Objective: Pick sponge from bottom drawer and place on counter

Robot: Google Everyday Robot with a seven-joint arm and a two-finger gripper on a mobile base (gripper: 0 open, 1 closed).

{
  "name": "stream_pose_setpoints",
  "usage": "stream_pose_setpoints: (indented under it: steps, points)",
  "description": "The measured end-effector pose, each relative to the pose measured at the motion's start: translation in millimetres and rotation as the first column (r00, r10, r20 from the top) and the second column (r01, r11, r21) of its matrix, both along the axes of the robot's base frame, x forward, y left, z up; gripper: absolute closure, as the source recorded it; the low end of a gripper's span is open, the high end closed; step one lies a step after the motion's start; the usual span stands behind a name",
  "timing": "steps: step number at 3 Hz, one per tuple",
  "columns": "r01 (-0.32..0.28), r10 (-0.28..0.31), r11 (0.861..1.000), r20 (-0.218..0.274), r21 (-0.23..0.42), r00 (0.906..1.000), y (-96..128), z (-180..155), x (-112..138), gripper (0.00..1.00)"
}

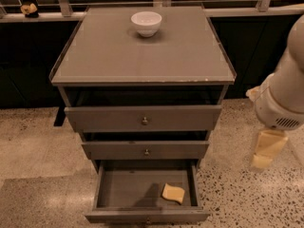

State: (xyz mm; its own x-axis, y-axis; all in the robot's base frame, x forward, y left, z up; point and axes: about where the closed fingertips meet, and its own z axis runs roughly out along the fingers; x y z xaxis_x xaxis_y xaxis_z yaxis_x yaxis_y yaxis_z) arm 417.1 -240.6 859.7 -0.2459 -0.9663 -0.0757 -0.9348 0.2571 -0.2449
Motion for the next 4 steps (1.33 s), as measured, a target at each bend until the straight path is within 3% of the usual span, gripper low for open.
stream_pose_setpoints:
  steps: [1,2,3,4]
  points:
    - [0.048,-0.047,0.997,0.009,-0.061,0.9988,-18.1,-55.3,8.5,0.0]
    - [0.048,-0.047,0.997,0.009,-0.061,0.9988,-18.2,-55.4,8.4,0.0]
    - [0.087,-0.091,0.994,-0.06,-0.069,0.9941,-33.4,-96.9,-9.5,0.0]
    - [0.15,-0.16,0.987,-0.187,-0.066,0.9693,-63.2,-179.2,-47.4,0.0]
